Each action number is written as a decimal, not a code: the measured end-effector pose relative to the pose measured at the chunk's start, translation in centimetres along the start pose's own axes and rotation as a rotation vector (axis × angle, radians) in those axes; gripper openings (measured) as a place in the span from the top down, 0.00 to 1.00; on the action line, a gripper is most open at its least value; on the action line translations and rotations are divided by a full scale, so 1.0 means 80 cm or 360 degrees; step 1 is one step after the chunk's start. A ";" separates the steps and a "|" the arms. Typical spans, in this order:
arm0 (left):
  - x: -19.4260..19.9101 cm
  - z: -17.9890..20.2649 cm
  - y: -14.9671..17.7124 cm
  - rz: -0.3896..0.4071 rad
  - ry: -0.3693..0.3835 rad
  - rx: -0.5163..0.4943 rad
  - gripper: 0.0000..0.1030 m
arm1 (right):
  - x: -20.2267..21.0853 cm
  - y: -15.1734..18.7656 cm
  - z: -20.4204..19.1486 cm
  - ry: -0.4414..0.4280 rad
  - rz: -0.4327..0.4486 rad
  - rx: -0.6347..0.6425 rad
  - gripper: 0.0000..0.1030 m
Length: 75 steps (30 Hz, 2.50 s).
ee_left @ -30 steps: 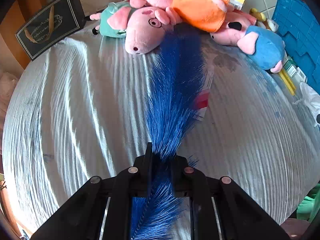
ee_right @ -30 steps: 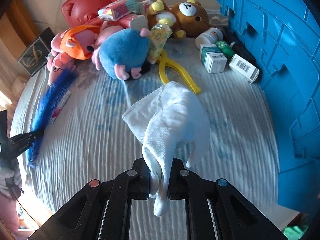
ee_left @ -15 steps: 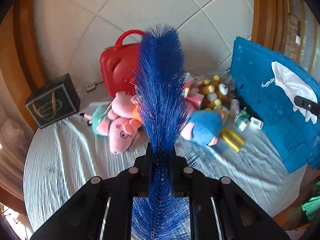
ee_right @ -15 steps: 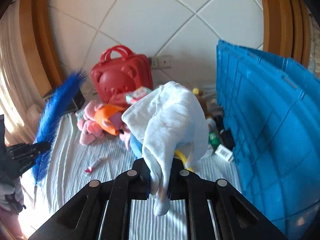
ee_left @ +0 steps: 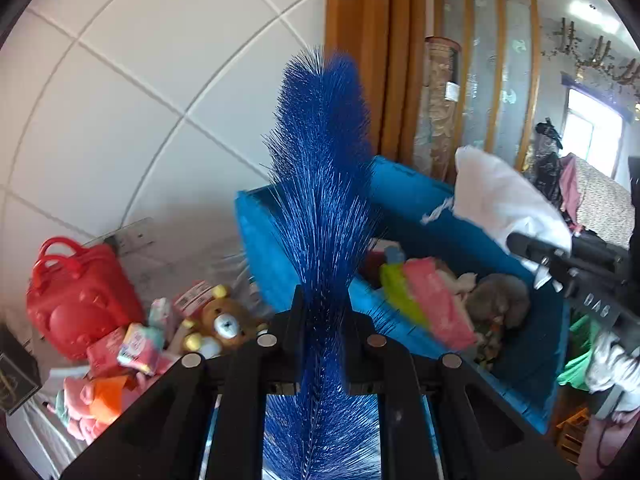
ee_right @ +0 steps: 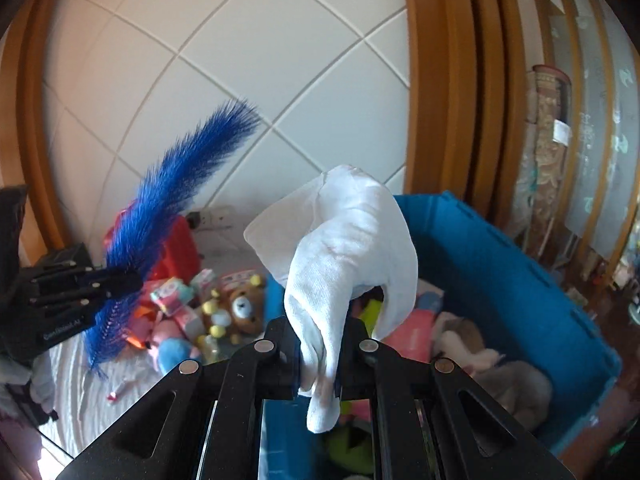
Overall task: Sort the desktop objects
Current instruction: 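Lift the feather duster and white glove and carry both over the crate, then open both tools to release the duster and glove into the crate, then grasp the toothpaste tube with the left tool while the right tool grasps the yellow clip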
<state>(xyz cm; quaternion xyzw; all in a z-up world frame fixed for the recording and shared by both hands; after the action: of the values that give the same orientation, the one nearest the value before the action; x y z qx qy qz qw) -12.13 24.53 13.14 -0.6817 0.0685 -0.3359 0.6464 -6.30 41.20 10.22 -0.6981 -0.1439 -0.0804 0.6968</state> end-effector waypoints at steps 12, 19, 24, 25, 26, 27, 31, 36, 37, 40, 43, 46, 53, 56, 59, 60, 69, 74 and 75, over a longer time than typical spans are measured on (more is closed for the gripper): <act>-0.165 0.161 -0.068 -0.0210 0.0127 -0.0037 0.88 | -0.009 0.028 0.183 0.0258 -0.0171 -0.0047 0.89; -0.200 0.207 -0.014 -0.0358 -0.0018 -0.0271 0.48 | -0.025 0.063 0.233 0.0258 -0.0265 -0.0083 0.88; -0.185 0.213 -0.008 -0.0319 -0.0003 -0.0314 0.31 | -0.035 0.072 0.245 0.0267 -0.0286 -0.0091 0.86; -0.182 0.210 -0.005 -0.0307 0.0002 -0.0313 0.31 | -0.037 0.073 0.244 0.0271 -0.0287 -0.0087 0.83; -0.178 0.207 -0.003 -0.0291 0.0005 -0.0311 0.31 | -0.038 0.074 0.245 0.0273 -0.0286 -0.0083 0.79; -0.173 0.205 -0.001 -0.0276 0.0003 -0.0309 0.31 | -0.039 0.075 0.244 0.0279 -0.0284 -0.0082 0.69; -0.160 0.207 0.001 -0.0211 -0.0020 -0.0329 0.31 | -0.038 0.078 0.242 0.0303 -0.0268 -0.0072 0.10; -0.141 0.197 0.001 -0.0135 -0.0049 -0.0333 0.31 | -0.028 0.076 0.229 0.0362 -0.0211 0.0013 0.00; -0.135 0.195 0.002 -0.0113 -0.0064 -0.0336 0.31 | -0.025 0.074 0.224 0.0381 -0.0189 0.0040 0.00; -0.116 0.186 0.002 -0.0042 -0.0078 -0.0344 0.31 | -0.010 0.066 0.203 0.0445 -0.0102 0.0120 0.00; -0.098 0.169 0.002 0.0012 -0.0076 -0.0315 0.31 | 0.003 0.060 0.183 0.0472 -0.0043 0.0147 0.00; -0.074 0.145 0.004 0.0070 -0.0095 -0.0290 0.27 | 0.010 0.052 0.155 0.0483 -0.0009 0.0169 0.00; -0.024 0.067 0.020 0.0151 -0.0128 -0.0203 0.25 | 0.019 0.041 0.077 0.0444 0.0038 0.0191 0.00; -0.005 0.025 0.030 0.0155 -0.0160 -0.0150 0.25 | 0.020 0.039 0.036 0.0427 0.0055 0.0211 0.00; 0.014 -0.017 0.043 0.0154 -0.0208 -0.0117 0.25 | 0.016 0.039 -0.007 0.0419 0.0073 0.0241 0.00; 0.019 -0.031 0.048 0.0151 -0.0229 -0.0107 0.25 | 0.015 0.040 -0.020 0.0410 0.0081 0.0243 0.00; 0.058 -0.183 0.132 0.0008 -0.0509 0.0010 0.25 | -0.018 0.053 -0.140 0.0085 0.0146 0.0083 0.00; 0.067 -0.263 0.201 -0.0144 -0.0679 0.0120 0.25 | -0.067 0.095 -0.193 -0.0113 0.0080 -0.0019 0.00; 0.067 -0.277 0.215 -0.0176 -0.0704 0.0154 0.25 | -0.079 0.107 -0.202 -0.0142 0.0045 -0.0029 0.00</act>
<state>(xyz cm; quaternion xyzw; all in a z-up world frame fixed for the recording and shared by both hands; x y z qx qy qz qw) -14.27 0.53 -2.22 -0.7096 -0.1286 -0.2162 0.6582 -8.17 24.64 0.37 -0.7092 -0.1644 -0.0407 0.6844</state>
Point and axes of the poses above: each gripper's, at about its wrist camera, not at the fingertips, and x roughly against the way its jaws point, z to its right, y to its underside, the point moved 1 cm from there along -x, roughly the way its jaws point, and after that the axes turned 12 degrees about z, right-handed, at the moved point
